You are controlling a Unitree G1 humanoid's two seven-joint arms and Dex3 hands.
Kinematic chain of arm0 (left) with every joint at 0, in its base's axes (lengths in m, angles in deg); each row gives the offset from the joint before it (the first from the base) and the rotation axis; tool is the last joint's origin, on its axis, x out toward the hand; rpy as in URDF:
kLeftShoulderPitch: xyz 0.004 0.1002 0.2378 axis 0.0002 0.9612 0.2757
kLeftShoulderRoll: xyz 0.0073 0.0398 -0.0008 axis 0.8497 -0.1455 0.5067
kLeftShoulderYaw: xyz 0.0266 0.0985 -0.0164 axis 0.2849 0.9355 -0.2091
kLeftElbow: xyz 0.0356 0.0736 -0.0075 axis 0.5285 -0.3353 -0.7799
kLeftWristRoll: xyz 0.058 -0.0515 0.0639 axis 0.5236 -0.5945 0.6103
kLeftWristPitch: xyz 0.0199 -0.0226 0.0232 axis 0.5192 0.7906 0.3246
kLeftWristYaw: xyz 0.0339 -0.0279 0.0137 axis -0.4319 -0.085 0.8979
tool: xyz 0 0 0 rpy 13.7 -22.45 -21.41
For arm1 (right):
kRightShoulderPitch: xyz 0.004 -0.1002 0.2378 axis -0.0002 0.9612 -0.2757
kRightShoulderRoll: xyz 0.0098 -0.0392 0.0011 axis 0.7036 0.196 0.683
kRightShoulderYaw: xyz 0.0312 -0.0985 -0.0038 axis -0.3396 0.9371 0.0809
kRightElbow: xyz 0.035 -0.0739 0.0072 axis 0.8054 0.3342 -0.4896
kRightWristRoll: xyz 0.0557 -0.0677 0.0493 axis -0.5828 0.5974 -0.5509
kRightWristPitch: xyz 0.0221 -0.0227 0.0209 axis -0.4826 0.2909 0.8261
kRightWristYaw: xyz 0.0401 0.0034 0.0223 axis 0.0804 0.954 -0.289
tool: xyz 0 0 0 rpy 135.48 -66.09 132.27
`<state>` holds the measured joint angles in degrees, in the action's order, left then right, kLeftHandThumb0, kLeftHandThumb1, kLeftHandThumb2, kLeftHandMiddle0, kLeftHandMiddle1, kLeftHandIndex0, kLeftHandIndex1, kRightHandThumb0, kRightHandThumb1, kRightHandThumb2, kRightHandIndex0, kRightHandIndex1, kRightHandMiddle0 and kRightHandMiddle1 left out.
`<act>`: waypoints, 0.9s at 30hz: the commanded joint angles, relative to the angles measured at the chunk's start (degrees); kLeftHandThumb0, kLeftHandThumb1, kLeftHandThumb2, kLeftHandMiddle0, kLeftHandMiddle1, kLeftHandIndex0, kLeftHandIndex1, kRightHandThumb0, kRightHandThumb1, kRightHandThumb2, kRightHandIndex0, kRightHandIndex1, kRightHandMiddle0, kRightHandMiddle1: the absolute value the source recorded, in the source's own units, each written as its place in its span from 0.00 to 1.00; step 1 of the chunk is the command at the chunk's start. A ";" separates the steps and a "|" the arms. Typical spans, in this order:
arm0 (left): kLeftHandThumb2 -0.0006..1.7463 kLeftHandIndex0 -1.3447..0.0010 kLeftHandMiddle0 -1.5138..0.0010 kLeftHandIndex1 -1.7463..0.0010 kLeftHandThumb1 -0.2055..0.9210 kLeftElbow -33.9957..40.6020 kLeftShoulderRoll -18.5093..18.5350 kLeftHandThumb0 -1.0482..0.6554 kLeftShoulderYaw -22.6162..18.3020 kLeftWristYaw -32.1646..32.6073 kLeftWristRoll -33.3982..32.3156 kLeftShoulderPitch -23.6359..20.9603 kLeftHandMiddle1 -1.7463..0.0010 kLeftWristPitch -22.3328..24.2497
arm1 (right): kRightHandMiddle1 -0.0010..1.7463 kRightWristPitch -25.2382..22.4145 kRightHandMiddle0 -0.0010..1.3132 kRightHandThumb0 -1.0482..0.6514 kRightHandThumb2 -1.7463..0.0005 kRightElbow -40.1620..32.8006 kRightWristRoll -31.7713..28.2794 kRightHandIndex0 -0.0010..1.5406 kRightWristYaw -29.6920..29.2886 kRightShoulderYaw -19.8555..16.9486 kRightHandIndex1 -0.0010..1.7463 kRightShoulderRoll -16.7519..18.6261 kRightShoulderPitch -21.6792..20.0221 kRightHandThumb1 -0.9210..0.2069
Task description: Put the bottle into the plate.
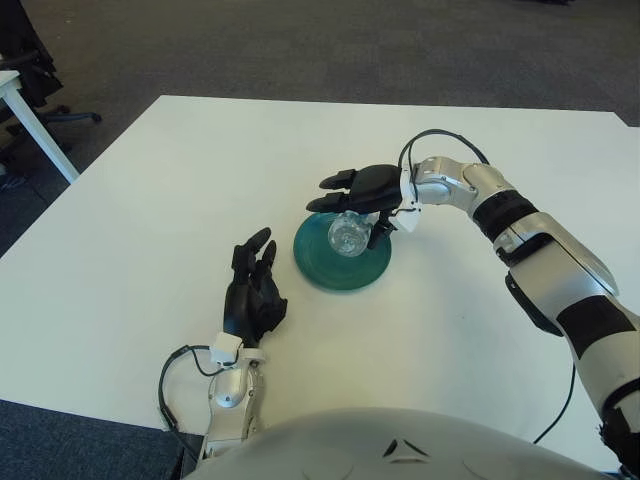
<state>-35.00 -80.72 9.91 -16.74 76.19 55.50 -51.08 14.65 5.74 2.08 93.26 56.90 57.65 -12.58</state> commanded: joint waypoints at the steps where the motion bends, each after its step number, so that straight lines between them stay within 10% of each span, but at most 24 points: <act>1: 0.49 1.00 0.73 0.48 1.00 -4.38 -1.10 0.11 0.74 1.20 0.90 0.68 0.99 2.66 | 0.00 0.41 0.00 0.00 0.54 0.16 3.13 0.00 -5.07 0.96 0.00 -0.85 -1.21 0.00; 16: 0.48 0.99 0.73 0.46 1.00 -6.64 -1.70 0.10 1.82 3.98 1.26 -1.33 0.99 2.04 | 0.00 -2.26 0.00 0.00 0.65 -2.50 11.23 0.00 -8.92 5.11 0.00 -1.60 -4.20 0.00; 27: 0.48 1.00 0.75 0.47 1.00 -7.56 -1.90 0.10 2.74 6.44 2.00 -2.66 1.00 2.84 | 0.00 -4.81 0.00 0.00 0.62 -7.86 6.89 0.00 9.39 5.61 0.00 -1.07 -5.69 0.00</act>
<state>-37.77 -80.06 12.32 -11.25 78.23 52.39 -50.99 10.84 -0.95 11.44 97.75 62.70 56.43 -17.41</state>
